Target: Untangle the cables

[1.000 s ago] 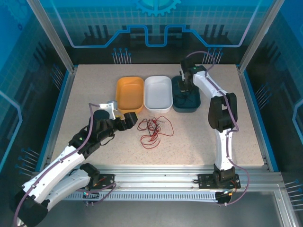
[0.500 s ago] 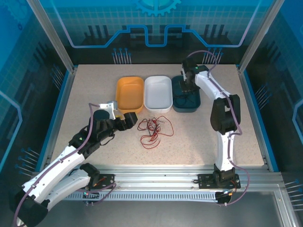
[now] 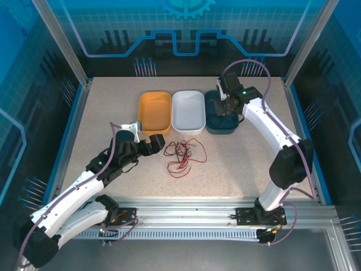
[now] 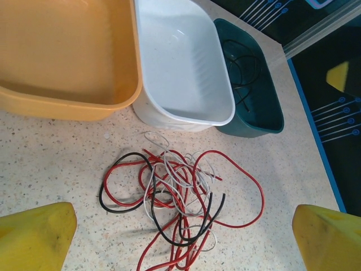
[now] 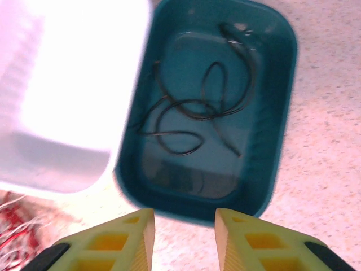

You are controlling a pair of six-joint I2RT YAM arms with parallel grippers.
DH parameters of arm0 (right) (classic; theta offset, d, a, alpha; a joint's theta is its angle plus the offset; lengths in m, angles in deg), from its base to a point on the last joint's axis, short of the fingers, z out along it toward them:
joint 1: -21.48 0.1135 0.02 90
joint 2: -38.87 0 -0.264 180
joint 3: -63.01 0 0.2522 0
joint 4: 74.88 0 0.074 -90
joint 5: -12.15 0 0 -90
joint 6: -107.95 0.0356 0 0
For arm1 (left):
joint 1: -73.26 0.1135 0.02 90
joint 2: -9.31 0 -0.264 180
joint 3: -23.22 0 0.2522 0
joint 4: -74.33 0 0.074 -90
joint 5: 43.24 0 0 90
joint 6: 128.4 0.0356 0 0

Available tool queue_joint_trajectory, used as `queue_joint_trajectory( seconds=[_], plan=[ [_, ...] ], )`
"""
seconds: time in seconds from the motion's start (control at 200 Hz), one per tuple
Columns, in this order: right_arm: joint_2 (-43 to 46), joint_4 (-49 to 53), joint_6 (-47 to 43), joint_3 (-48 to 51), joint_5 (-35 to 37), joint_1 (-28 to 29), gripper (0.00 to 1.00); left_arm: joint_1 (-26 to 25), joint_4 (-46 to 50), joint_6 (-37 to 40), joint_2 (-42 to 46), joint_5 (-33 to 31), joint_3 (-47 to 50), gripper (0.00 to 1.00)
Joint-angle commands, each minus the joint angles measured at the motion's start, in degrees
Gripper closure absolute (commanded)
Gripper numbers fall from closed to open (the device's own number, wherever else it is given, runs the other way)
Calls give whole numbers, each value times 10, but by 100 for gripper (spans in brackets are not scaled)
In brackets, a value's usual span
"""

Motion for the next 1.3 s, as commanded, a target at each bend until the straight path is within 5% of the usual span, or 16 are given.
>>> queue_joint_trajectory(
  seconds=[0.0,0.43,0.851,1.296],
  plan=[
    [37,-4,35,30,6,53,67,1,3,-26,-9,-24,16,1],
    [-29,80,175,13,7,220,69,10,-5,-101,-38,-32,67,1],
    [-27,-23,292,121,-114,234,71,12,-25,-112,-37,-26,100,1],
    [-32,-115,349,177,-123,220,68,12,-30,-112,-37,-17,107,1]
  ],
)
